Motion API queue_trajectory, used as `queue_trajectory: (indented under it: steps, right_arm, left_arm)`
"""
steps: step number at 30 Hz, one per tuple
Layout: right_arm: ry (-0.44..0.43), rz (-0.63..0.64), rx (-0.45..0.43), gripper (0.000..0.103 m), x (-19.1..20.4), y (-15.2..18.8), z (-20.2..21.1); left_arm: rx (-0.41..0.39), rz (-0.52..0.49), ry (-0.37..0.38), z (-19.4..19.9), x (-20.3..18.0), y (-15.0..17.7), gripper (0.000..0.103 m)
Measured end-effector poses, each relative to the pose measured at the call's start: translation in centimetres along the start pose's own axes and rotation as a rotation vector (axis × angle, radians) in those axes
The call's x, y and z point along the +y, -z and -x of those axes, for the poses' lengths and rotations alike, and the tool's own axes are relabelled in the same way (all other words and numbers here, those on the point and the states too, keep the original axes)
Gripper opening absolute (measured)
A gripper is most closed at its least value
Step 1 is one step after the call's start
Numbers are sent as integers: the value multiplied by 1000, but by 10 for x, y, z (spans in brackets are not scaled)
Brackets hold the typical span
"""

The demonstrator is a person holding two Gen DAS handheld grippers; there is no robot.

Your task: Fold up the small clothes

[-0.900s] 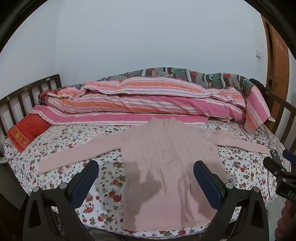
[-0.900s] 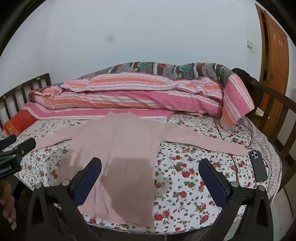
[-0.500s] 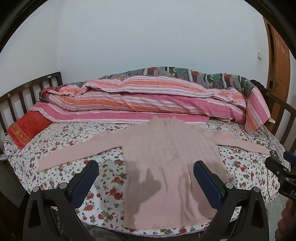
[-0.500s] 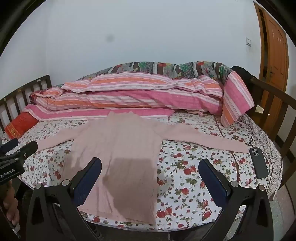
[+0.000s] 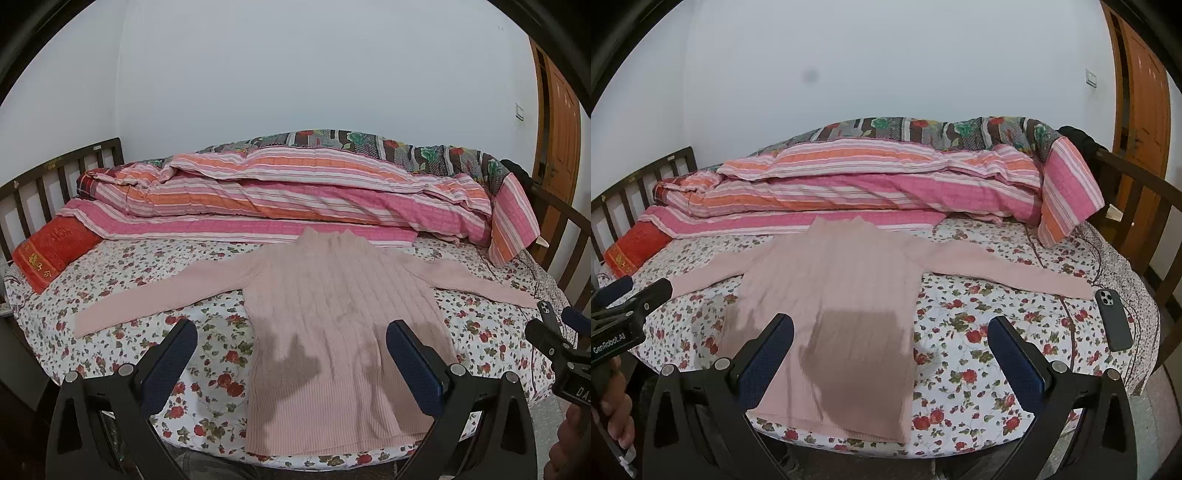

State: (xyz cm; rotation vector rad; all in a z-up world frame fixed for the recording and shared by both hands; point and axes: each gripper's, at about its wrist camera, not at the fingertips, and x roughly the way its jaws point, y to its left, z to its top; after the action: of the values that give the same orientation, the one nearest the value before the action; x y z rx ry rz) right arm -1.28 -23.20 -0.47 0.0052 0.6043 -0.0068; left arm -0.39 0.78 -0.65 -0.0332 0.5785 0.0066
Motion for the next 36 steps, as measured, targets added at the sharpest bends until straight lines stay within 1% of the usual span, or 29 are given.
queue_trajectory:
  steps: [29,36]
  right_arm:
    - [-9,-3,-11,103,2,1,8]
    - [-12,-8,-12,103,1,0,8]
  left_arm:
    - [-5,4,15,5,-1,-3,103]
    - [-8,5,10,9,-1,-9,103]
